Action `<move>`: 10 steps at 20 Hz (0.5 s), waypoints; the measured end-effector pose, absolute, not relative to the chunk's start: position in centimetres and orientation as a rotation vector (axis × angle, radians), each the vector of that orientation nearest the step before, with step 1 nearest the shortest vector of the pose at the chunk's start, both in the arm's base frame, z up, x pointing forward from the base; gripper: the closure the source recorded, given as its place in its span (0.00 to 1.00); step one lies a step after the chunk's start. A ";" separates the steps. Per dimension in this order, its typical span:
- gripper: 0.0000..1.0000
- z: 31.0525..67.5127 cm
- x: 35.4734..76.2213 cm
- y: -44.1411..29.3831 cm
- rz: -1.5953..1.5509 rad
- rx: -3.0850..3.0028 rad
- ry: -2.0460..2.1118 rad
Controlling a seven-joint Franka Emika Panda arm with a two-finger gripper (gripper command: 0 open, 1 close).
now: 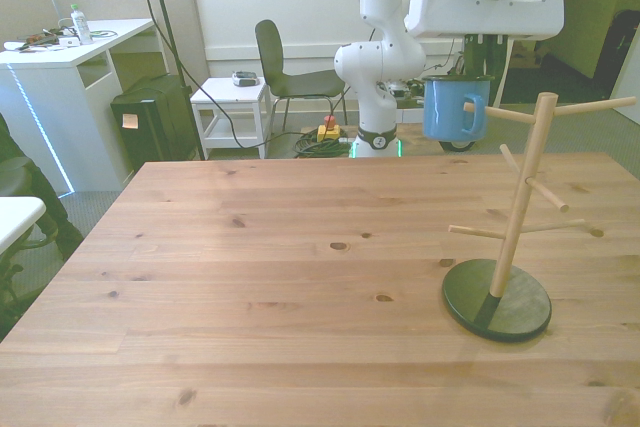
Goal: Hang the mug
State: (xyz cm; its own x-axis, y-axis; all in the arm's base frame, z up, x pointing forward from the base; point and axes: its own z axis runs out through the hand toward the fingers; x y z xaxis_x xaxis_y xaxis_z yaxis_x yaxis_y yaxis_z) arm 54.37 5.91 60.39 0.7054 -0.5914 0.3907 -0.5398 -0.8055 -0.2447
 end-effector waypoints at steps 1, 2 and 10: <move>1.00 60.3 54.6 6.1 -0.702 -2.802 0.932; 0.00 60.3 54.8 6.2 -0.701 -2.804 0.938; 0.00 60.4 56.3 7.2 -0.673 -2.840 0.939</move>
State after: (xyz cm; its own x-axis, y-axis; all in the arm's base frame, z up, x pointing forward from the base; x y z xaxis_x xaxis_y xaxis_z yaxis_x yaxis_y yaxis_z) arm 56.28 7.20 60.36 0.7164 -0.5835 0.3826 -0.5502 -0.8096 -0.2045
